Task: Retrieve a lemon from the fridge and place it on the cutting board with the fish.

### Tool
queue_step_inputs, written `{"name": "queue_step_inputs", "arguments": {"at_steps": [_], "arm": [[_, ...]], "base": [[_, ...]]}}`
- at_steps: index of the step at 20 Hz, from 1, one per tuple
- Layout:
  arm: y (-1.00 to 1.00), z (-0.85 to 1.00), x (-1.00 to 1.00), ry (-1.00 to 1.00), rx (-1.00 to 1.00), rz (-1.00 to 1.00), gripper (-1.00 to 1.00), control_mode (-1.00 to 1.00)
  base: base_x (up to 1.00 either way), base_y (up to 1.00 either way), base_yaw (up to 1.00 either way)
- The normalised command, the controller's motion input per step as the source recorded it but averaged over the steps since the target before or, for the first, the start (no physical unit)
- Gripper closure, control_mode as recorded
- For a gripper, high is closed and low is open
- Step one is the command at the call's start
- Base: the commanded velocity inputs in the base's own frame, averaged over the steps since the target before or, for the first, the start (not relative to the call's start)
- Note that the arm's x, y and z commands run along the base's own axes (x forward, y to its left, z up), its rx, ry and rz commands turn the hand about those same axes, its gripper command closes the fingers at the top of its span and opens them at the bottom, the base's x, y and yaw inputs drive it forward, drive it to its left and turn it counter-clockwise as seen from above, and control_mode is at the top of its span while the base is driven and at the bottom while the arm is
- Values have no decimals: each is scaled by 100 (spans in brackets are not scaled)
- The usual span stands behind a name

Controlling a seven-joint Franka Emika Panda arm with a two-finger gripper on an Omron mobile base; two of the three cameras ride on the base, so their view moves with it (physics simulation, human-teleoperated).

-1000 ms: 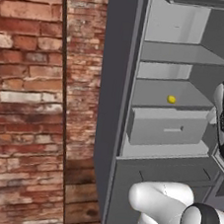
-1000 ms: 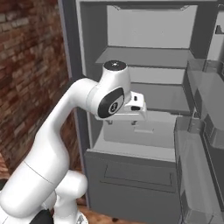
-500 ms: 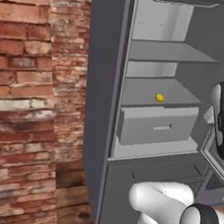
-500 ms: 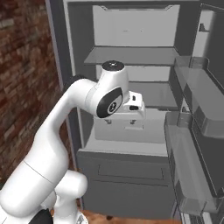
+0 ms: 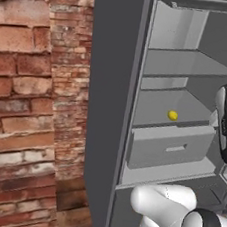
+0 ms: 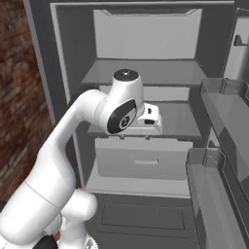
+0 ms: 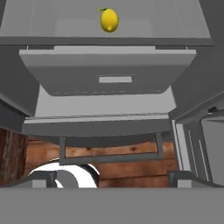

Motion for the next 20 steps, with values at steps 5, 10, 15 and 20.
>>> {"name": "queue_step_inputs", "arguments": {"at_steps": [5, 10, 15, 20], "arm": [[0, 0, 0, 0, 0, 0, -100, 100], [-2, 0, 0, 0, 0, 0, -100, -100], [0, -21, 24, -14, 6, 0, -100, -100], [17, -23, 30, -20, 3, -5, -100, -100]], "base": [[36, -1, 0], [5, 0, 0], [0, 0, 0], [0, 0, 0]]}}
